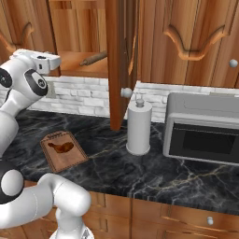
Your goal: Open the cabinet, retrieve the rolling pin, and place it next to the meat on the cutting board to prepare for tenderizing.
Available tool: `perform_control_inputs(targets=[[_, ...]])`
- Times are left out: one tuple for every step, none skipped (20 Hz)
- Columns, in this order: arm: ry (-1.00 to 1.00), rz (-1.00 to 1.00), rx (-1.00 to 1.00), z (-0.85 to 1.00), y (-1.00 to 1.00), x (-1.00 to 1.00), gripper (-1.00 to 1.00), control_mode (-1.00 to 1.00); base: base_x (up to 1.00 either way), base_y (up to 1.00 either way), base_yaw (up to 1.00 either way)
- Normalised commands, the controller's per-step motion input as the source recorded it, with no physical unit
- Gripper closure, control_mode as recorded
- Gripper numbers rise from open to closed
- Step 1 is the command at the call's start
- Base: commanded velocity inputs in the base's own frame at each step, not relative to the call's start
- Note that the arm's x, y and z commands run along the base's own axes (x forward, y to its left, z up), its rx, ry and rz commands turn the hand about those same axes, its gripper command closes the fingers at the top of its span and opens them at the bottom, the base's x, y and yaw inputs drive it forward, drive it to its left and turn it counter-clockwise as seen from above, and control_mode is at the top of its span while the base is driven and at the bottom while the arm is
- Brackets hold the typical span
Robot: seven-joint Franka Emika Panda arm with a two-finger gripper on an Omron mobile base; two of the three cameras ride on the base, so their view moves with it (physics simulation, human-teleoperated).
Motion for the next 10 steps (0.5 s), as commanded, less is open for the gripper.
perform_control_inputs(targets=[[0.0, 0.0, 0.0, -0.07, 0.0, 0.0, 1.0, -1.0, 0.0, 0.0, 0.0], [0.0, 0.0, 0.0, 0.0, 0.0, 0.0, 1.0, -1.0, 0.0, 0.0, 0.0], [0.0, 0.0, 0.0, 0.0, 0.0, 0.0, 1.0, -1.0, 0.0, 0.0, 0.0], [0.0, 0.0, 0.0, 0.0, 0.0, 0.0, 1.0, -1.0, 0.0, 0.0, 0.0], [0.0, 0.0, 0.0, 0.0, 0.0, 0.0, 1.0, -1.0, 0.0, 0.0, 0.0], [0.0, 0.0, 0.0, 0.0, 0.0, 0.0, 1.0, -1.0, 0.0, 0.0, 0.0], [0.0, 0.0, 0.0, 0.0, 0.0, 0.0, 1.0, -1.0, 0.0, 0.0, 0.0], [0.0, 0.0, 0.0, 0.0, 0.0, 0.0, 1.0, -1.0, 0.0, 0.0, 0.0], [0.0, 0.0, 0.0, 0.0, 0.01, 0.02, 1.0, -1.0, 0.0, 0.0, 0.0], [0.02, 0.0, -0.01, 0.0, 0.09, 0.04, 1.0, -1.0, 0.0, 0.0, 0.0]])
